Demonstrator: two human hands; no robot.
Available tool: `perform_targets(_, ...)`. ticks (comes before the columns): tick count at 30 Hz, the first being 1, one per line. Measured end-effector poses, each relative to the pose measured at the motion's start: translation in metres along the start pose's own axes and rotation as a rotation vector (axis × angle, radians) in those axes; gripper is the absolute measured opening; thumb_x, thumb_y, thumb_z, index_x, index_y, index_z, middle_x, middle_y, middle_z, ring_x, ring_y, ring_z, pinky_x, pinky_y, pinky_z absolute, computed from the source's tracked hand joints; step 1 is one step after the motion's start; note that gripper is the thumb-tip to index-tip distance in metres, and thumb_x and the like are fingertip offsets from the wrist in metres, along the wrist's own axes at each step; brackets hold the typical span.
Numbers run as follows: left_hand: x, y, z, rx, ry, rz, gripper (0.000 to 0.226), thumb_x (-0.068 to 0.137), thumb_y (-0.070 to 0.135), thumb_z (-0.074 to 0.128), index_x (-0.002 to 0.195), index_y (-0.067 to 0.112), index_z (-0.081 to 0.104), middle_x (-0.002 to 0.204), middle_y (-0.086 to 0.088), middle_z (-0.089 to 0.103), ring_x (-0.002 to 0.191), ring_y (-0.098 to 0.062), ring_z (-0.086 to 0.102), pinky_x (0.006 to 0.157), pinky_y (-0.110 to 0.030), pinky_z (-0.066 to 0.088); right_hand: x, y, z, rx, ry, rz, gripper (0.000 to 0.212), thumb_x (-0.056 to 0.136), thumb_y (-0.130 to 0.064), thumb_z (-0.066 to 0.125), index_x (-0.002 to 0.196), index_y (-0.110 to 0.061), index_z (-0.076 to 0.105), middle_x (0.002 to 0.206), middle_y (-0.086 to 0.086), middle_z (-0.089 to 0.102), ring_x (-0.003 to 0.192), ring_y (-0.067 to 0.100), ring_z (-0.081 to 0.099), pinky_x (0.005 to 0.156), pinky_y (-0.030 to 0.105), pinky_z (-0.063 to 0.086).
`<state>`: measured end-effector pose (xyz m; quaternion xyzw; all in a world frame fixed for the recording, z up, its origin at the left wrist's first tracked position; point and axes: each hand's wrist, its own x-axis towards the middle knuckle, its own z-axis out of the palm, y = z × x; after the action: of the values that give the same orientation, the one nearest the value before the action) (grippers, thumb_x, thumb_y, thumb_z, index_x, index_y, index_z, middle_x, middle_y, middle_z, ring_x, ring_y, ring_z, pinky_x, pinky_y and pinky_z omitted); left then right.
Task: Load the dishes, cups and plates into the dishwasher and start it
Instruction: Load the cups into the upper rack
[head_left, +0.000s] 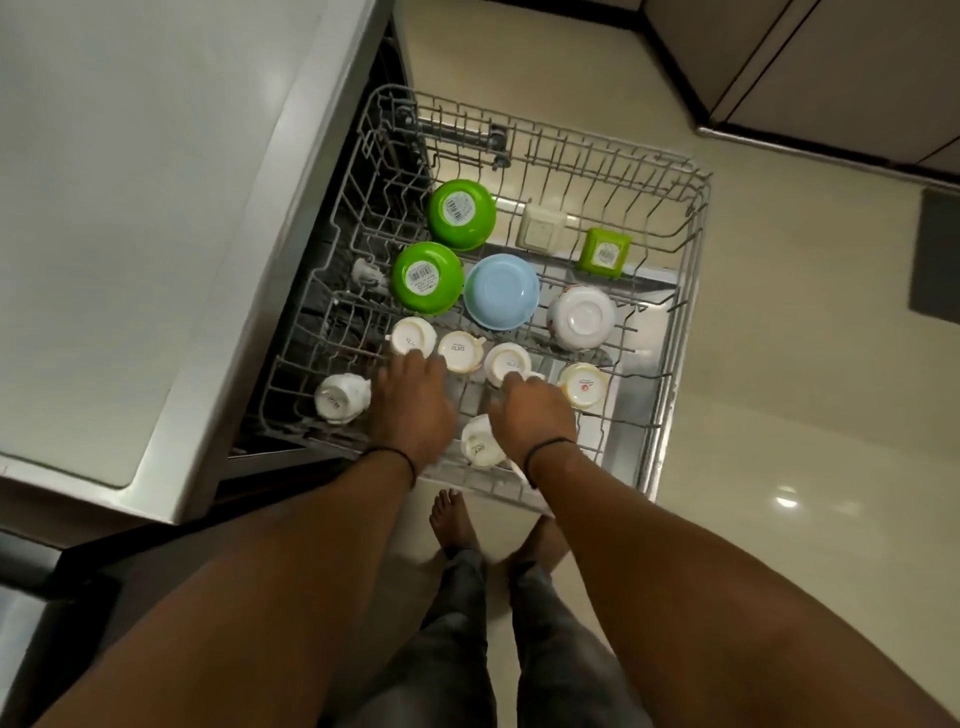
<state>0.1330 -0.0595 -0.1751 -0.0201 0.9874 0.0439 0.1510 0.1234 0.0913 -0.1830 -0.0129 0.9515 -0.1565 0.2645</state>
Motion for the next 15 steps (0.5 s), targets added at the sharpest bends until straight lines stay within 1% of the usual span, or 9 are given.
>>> perform_targets(2,-0.007,0.024,0.004,-0.073,-0.142,0.087,0.035,0.074,0.031,0.063,0.104,0.016,0.059,0.11,-0.012,0.058,0.104,-0.036,0.054,0.085,-0.041,0.042,-0.009,0.016,-0.006,0.041,-0.058,0.122,0.031,0.092,-0.033,0.05,0.117,-0.016,0.056,0.111,0.012,0.065,0.101,0.034,0.062,0.076,0.037,0.047)
perform_targets(3,-0.01,0.032,0.01,-0.121,-0.229,0.079,0.038,0.075,0.034,0.064,0.109,0.017,0.058,0.114,-0.011,0.058,0.106,-0.035,0.055,0.084,-0.04,0.044,-0.012,0.022,-0.007,0.062,-0.092,0.185,0.034,0.093,-0.034,0.049,0.121,-0.017,0.055,0.113,0.01,0.065,0.103,0.032,0.062,0.079,0.037,0.048)
perform_targets(4,-0.013,0.037,0.015,-0.155,-0.304,0.036,0.044,0.076,0.039,0.065,0.115,0.019,0.057,0.118,-0.011,0.059,0.109,-0.034,0.056,0.084,-0.039,0.046,-0.015,0.027,-0.008,0.091,-0.118,0.245,0.035,0.094,-0.035,0.049,0.123,-0.017,0.054,0.115,0.009,0.065,0.105,0.031,0.062,0.08,0.036,0.048)
perform_targets(6,-0.017,0.045,0.027,-0.177,-0.401,-0.057,0.057,0.077,0.05,0.066,0.124,0.02,0.054,0.122,-0.01,0.06,0.111,-0.033,0.058,0.086,-0.039,0.049,-0.02,0.038,-0.006,0.19,-0.163,0.336,0.036,0.094,-0.04,0.05,0.121,-0.016,0.056,0.119,0.01,0.064,0.108,0.03,0.061,0.083,0.035,0.047)
perform_targets(8,-0.016,0.047,0.037,-0.175,-0.453,-0.093,0.065,0.079,0.056,0.065,0.128,0.017,0.049,0.124,-0.012,0.06,0.112,-0.034,0.058,0.088,-0.04,0.049,-0.022,0.043,0.0,0.294,-0.204,0.391,0.042,0.094,-0.043,0.051,0.123,-0.013,0.056,0.124,0.013,0.062,0.112,0.031,0.058,0.086,0.036,0.046)
perform_targets(10,-0.011,0.047,0.042,-0.168,-0.478,-0.112,0.072,0.079,0.06,0.065,0.132,0.015,0.046,0.127,-0.013,0.059,0.114,-0.034,0.057,0.088,-0.04,0.048,-0.021,0.045,0.008,0.354,-0.211,0.424,0.046,0.094,-0.045,0.052,0.127,-0.013,0.052,0.126,0.013,0.061,0.114,0.032,0.057,0.085,0.035,0.045)
perform_targets(13,-0.005,0.045,0.045,-0.167,-0.468,-0.107,0.076,0.075,0.069,0.062,0.128,0.016,0.049,0.124,-0.013,0.061,0.111,-0.034,0.059,0.088,-0.04,0.05,-0.018,0.046,0.017,0.414,-0.211,0.479,0.05,0.093,-0.045,0.055,0.131,-0.013,0.048,0.126,0.011,0.06,0.112,0.031,0.058,0.074,0.032,0.041)
perform_targets(15,-0.003,0.046,0.045,-0.195,-0.491,-0.123,0.075,0.075,0.069,0.062,0.125,0.015,0.051,0.124,-0.014,0.061,0.111,-0.034,0.059,0.088,-0.04,0.05,-0.016,0.044,0.021,0.477,-0.225,0.527,0.056,0.092,-0.044,0.058,0.135,-0.012,0.043,0.127,0.011,0.059,0.111,0.03,0.058,0.066,0.028,0.041)
